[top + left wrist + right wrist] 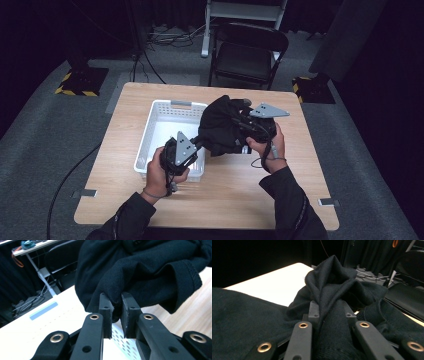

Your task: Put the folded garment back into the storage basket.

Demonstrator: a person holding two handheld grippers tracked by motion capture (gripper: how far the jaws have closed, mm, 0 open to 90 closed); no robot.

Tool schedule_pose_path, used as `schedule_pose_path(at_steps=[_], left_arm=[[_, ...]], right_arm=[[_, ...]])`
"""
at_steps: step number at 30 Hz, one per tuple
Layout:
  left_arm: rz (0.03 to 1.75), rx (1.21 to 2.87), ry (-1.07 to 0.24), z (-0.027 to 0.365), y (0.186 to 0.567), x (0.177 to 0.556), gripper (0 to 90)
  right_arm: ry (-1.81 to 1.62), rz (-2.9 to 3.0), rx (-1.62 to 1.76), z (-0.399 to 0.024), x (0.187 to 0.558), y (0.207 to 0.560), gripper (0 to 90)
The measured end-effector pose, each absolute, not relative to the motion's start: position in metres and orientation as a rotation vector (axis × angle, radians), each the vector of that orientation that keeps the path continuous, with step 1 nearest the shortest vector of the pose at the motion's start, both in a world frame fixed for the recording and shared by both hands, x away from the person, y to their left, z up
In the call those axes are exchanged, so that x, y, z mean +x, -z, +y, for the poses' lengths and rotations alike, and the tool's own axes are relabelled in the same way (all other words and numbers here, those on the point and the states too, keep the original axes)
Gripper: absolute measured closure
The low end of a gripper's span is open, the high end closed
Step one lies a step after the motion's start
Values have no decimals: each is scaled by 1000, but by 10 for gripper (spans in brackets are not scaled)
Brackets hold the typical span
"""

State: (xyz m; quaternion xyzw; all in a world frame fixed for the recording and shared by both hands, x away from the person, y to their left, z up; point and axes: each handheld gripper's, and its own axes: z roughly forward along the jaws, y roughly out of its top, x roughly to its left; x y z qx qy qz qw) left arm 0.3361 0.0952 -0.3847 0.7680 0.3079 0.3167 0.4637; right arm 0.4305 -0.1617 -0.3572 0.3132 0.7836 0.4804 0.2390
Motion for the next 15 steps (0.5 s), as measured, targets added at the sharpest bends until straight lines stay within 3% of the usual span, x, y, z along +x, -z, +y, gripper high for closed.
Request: schedule_pose_path(at_steps=[15], left_arm=[[851, 1863, -804, 132, 390, 337, 799]], right_arm=[[-1300, 2244, 797, -116, 441, 370, 763]])
